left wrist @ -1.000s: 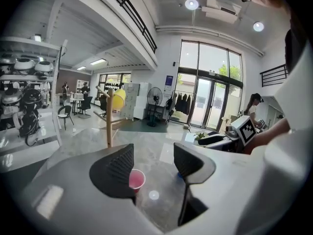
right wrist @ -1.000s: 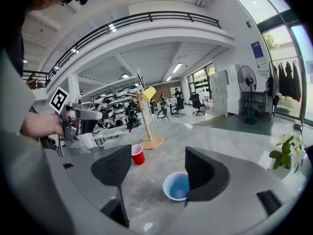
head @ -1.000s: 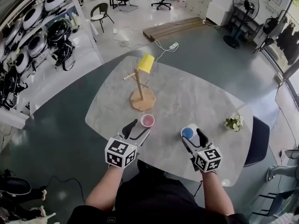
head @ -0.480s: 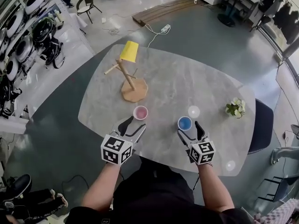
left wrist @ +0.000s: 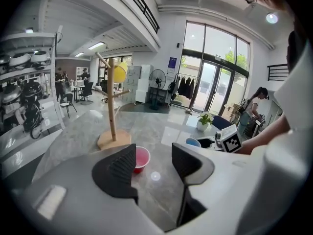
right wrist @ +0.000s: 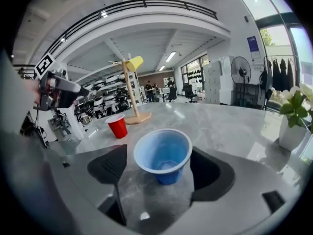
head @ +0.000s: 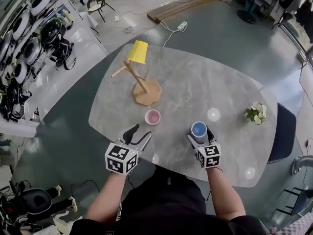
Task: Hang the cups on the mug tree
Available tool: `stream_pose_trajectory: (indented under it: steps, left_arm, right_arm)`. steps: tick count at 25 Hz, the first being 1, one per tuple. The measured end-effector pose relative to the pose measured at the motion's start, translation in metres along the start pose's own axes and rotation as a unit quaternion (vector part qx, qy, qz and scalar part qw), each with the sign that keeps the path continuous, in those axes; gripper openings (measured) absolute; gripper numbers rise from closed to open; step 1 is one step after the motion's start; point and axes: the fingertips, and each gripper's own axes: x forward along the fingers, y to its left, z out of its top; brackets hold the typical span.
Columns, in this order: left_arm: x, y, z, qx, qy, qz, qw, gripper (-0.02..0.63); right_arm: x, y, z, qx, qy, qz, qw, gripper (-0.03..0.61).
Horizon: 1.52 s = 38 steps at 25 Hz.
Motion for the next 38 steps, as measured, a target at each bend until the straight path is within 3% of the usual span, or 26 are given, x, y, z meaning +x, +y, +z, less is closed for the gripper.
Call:
stream_pose_trajectory:
  steps: [4,10,17,26,38]
  left_arm:
    - [0.0,-0.002,0.001,-0.002,0.001,0.007,1.0,0.233]
    - [-0.003,-0.008,-0.002,-0.015,0.003,0.012,0.9998,0.227]
    - [-0.014,-0.012,0.02,-0.016,-0.019,0.019,0.9995,0.224]
    - [-0.027,-0.015,0.036,-0.029,-0.058,0.034,0.9973,0.216]
    - [-0.044,0.052,0.07,-0.021,-0.115,0.021,0.993,0.212]
  right_arm:
    - [0.006,-0.009,-0.005,-0.019,0.01,-0.014,1.0,0.37]
    - [0.004,-0.021,-0.002,0.008,0.004,-0.02,1.0,0.353]
    - [-0.016,-0.019,0.022,0.013,-0.01,-0.011,1.0,0.347]
    - [-0.038,-0.009,0.087,0.0,-0.073,0.01,0.997,0.344]
    - [-0.013,0.051,0.149,-0.02,-0.095,0.023,0.995,0.342]
